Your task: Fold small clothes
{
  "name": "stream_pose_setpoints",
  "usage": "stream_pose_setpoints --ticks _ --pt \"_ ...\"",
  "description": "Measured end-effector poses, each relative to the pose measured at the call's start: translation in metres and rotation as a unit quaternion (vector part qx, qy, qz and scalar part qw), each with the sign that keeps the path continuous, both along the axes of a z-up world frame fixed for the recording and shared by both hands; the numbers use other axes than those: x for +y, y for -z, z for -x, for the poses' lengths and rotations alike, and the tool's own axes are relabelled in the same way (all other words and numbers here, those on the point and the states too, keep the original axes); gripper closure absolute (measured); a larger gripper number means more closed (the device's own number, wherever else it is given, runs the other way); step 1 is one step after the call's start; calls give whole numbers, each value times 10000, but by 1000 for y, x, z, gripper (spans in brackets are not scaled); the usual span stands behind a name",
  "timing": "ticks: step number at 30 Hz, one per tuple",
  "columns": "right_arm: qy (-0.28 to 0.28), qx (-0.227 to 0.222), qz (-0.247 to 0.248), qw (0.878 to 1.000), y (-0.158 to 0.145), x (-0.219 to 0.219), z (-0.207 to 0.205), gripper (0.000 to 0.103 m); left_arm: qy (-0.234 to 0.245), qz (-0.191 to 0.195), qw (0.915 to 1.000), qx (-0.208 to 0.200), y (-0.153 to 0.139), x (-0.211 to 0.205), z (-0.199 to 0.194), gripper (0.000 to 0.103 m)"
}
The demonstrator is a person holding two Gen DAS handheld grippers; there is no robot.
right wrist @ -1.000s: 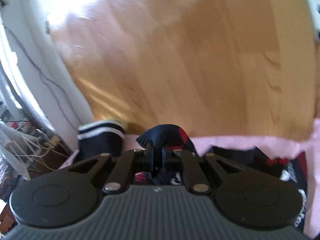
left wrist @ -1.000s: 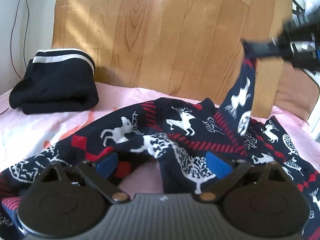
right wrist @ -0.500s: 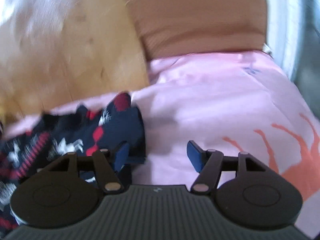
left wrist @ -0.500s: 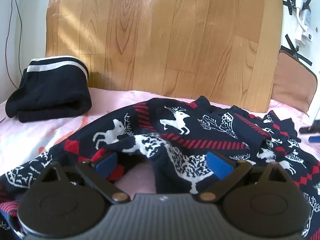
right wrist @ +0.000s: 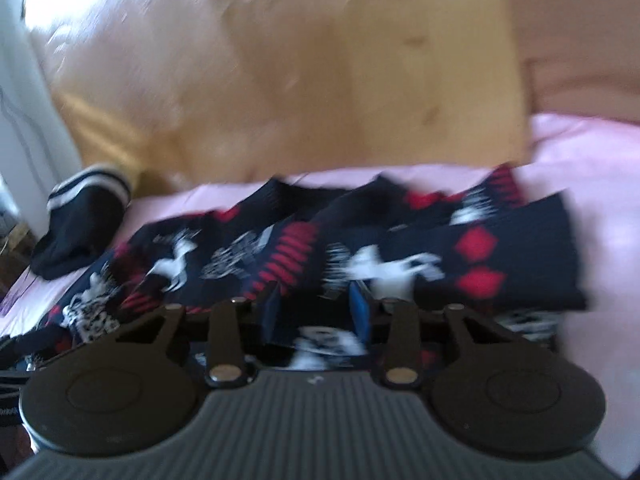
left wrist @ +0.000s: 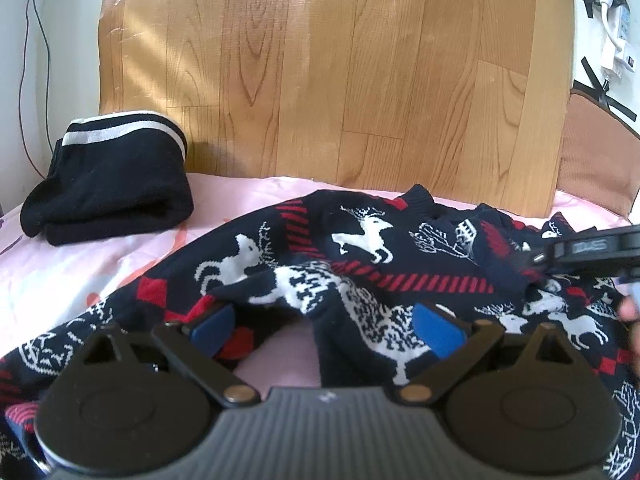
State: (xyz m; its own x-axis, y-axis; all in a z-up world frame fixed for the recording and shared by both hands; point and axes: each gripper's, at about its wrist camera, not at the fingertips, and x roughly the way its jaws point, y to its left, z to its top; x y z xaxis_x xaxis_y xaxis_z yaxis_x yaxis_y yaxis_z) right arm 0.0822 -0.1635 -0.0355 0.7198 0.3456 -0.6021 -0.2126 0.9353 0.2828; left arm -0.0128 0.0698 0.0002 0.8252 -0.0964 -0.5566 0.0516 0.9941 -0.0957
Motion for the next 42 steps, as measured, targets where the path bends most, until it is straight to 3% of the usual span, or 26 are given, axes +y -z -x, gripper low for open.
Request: stream_pose_setpoints --ticks 2,8,11,17,19,20,21,22,23,25,28,30,33,37,40,42 --pt "-91 277 -202 9994 7 12 -14 89 14 13 10000 10 0 0 -1 4" --pt "-763 329 -128 9965 6 56 -19 89 22 79 10000 25 0 2 -1 4" --pt "-811 383 -302 9955 1 50 -20 88 27 85 10000 29 0 2 -1 4" --pt "-295 -165 -706 9969 -18 -9 13 85 35 87 9999 41 0 2 -2 4" --pt "102 -57 -723 9973 -5 -29 13 73 33 74 10000 34 0 2 -2 4" --pt "353 132 -586 9976 6 -34 7 76 27 65 10000 26 0 1 -2 4" --pt "500 53 -659 9966 16 -45 7 88 15 57 10000 9 0 1 -2 4" --pt "512 58 -912 9945 20 -55 9 88 2 48 10000 -18 0 2 -1 4" --pt "611 172 -1287 9896 21 -64 11 87 -6 40 10000 -36 0 2 0 4" --pt "629 57 -1520 9864 15 -69 22 78 -17 21 10000 -64 -1 1 1 4" --pt "369 -619 -1200 9902 2 -56 55 66 -17 14 9999 -111 -2 1 2 4" --pt "226 -718 -916 9929 2 -49 68 63 -27 -4 9999 -133 -2 1 3 4" --pt "315 -307 -556 9975 19 -47 67 62 -75 -50 9997 -223 -4 0 8 4" --pt "495 -130 -1077 9929 26 -62 59 61 -20 115 9996 -265 -12 9 29 4" --pt "560 -144 -1190 9912 27 -65 60 61 106 238 9986 -463 -23 32 73 3" --pt "549 -154 -1120 9921 27 -61 61 61 -2 66 9976 -691 -31 50 106 1"
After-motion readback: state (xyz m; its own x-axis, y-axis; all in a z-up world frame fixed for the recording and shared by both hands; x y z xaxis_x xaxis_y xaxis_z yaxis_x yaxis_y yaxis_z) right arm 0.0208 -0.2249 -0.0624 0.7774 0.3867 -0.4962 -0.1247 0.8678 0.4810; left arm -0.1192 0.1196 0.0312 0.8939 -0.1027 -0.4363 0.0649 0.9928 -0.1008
